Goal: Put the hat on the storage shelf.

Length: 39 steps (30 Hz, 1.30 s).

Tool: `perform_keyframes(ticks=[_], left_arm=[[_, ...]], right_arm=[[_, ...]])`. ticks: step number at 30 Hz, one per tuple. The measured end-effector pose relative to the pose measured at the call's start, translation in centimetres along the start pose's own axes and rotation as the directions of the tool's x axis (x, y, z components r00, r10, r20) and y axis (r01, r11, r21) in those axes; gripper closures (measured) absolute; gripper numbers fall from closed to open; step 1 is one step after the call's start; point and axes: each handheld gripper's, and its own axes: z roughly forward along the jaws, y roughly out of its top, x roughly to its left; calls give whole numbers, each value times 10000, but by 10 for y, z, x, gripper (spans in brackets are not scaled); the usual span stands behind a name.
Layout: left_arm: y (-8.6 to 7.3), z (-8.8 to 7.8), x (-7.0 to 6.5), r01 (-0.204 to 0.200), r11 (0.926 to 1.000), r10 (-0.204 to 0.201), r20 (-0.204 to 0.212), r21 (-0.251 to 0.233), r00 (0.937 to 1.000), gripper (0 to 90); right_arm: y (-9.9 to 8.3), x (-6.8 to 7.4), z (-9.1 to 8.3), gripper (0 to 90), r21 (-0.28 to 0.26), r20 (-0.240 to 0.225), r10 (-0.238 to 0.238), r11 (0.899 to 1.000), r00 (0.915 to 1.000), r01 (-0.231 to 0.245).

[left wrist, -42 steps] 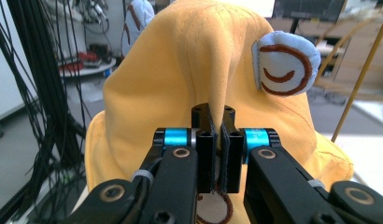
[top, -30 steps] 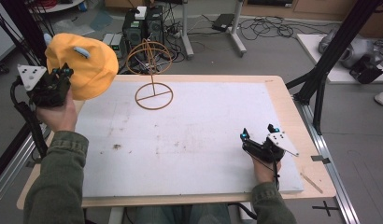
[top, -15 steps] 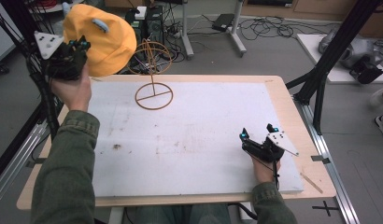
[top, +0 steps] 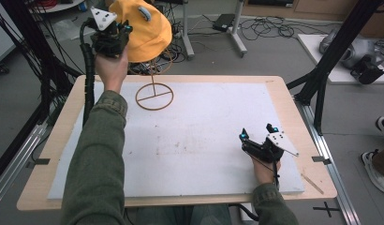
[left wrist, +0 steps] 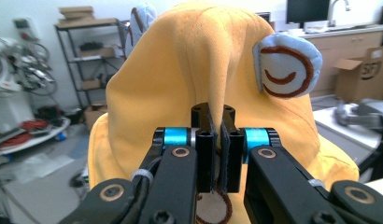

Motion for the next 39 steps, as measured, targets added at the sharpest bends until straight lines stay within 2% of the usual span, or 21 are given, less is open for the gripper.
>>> perform_keyframes(ticks=[3, 6, 7, 9, 11, 12, 15, 17, 22, 23, 25, 27, 29, 32, 36, 38, 39], left_arm=[[-4, 10, -8, 239, 9994, -244, 218, 230, 9995, 869], [-12, 17, -13, 404, 9974, -416, 176, 592, 9990, 870], [-14, 19, -13, 474, 9961, -484, 128, 739, 9987, 870], [-19, 26, -14, 649, 9882, -682, 188, 1391, 9975, 870], [-24, 31, -14, 560, 9815, -623, 288, 1830, 9976, 870], [-26, 34, -14, 602, 9791, -663, 255, 1941, 9975, 870], [-30, 39, -12, 1035, 9704, -1127, 305, 2182, 9932, 866], [-31, 41, -11, 1190, 9683, -1280, 272, 2198, 9914, 835], [-33, 38, -7, 1384, 9675, -1413, -13, 2118, 9900, 562], [-34, 36, -6, 1362, 9694, -1372, -91, 2045, 9905, 537], [-36, 31, -4, 1299, 9755, -1256, -355, 1777, 9915, 432], [-36, 26, 1, 1339, 9781, -1309, -291, 1594, 9910, 377], [-36, 19, 5, 1394, 9816, -1374, -243, 1301, 9902, 373], [-34, 6, 13, 1407, 9865, -1390, -264, 835, 9899, 307], [-33, -13, 25, 1513, 9873, -1502, -263, 481, 9883, 284], [-34, -28, 36, 1508, 9885, -1505, -230, 117, 9883, 267], [-34, -35, 40, 1524, 9883, -1524, -355, -43, 9877, 256]], right_arm=[[0, -2, -1, 41, -26, -8, 78, 10000, 10000, -78], [1, -3, -1, 41, -65, 4, 172, 9998, 9999, -172], [1, -4, -2, 41, -126, 12, 57, 9999, 10000, -57], [1, -3, -2, 42, -94, -5, 95, 9999, 10000, -95], [1, -4, -3, 43, -143, 25, 41, 9999, 10000, -41], [1, -5, -3, 45, -147, 48, 17, 9999, 10000, -16], [2, -5, -3, 45, -152, 62, 78, 9999, 10000, -77], [2, -6, -2, 45, -195, 61, 5, 9998, 10000, -3], [2, -5, -2, 46, -193, 51, -34, 9998, 10000, 35], [2, -5, -2, 46, -213, 56, -55, 9998, 10000, 56], [2, -5, -3, 46, -219, 39, -17, 9998, 10000, 18], [3, -5, -4, 45, -270, 81, -99, 9996, 9999, 101], [3, -4, -4, 45, -278, 81, -48, 9996, 10000, 50], [3, -4, -4, 45, -266, 78, -50, 9996, 10000, 52], [3, -5, -4, 45, -239, 105, -45, 9997, 9999, 47], [3, -5, -5, 45, -299, 94, -137, 9995, 9999, 140], [4, -4, -6, 45, -269, 107, -84, 9996, 9999, 87]])
